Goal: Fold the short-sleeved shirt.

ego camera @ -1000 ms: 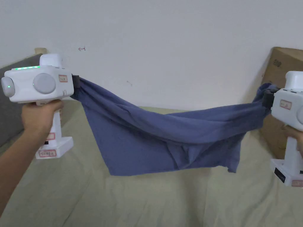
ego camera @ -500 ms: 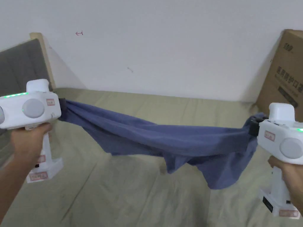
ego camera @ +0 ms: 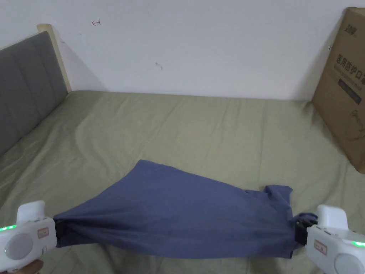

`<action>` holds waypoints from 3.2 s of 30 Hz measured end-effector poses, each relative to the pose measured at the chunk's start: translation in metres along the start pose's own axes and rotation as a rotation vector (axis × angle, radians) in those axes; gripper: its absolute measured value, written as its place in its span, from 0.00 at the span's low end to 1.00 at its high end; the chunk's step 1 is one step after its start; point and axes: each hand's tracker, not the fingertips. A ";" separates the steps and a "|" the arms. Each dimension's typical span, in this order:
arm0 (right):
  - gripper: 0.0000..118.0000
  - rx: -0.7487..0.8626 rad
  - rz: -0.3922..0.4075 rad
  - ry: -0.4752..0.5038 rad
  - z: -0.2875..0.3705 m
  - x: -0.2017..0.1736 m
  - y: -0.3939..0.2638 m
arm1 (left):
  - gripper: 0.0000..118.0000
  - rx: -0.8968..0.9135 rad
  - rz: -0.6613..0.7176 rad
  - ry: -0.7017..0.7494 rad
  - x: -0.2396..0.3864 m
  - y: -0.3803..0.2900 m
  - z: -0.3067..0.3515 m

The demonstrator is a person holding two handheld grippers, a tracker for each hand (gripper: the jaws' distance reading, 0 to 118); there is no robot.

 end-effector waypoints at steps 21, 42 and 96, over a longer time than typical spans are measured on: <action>0.10 -0.282 -0.070 -0.086 0.026 0.008 -0.138 | 0.03 -0.258 -0.031 0.082 -0.043 -0.112 -0.007; 0.88 0.536 0.114 -0.106 0.160 -0.068 0.035 | 0.77 0.547 -0.233 -0.147 0.113 0.020 0.128; 0.49 0.012 -0.097 -0.207 -0.043 0.040 0.023 | 0.03 -0.108 -0.444 -0.229 0.208 0.100 -0.190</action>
